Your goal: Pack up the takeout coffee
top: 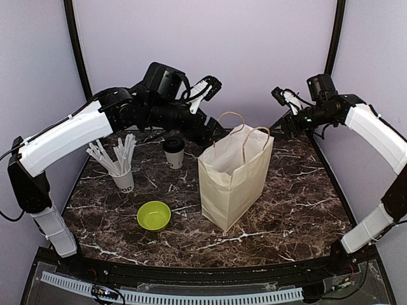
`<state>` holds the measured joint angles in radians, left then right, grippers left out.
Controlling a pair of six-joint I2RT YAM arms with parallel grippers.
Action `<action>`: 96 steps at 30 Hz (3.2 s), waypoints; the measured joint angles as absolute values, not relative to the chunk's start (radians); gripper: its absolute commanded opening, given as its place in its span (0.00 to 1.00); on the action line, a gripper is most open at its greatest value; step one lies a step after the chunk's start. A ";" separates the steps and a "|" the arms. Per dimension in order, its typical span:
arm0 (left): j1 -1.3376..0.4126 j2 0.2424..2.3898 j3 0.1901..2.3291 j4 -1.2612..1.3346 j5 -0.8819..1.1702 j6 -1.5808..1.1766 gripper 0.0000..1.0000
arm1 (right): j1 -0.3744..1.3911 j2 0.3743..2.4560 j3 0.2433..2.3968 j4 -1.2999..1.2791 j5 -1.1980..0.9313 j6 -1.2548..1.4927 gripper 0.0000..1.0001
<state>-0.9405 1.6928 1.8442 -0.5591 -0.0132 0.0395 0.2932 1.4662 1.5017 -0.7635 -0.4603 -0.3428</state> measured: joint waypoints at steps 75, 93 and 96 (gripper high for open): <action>-1.155 1.909 2.083 -0.650 0.407 0.096 0.00 | 0.054 1.331 1.442 -0.788 -0.485 -0.327 0.67; -0.955 2.116 2.233 -0.529 0.544 -0.008 0.32 | 0.031 1.436 1.470 -0.818 -0.451 -0.327 0.68; -0.936 2.117 2.238 -0.480 0.583 -0.033 0.54 | 0.025 1.465 1.497 -0.820 -0.449 -0.327 0.67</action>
<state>-0.9363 2.1170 2.2383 -0.4801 0.5831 -0.0334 0.0246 1.4654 1.4975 -0.8196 -0.4492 -0.3275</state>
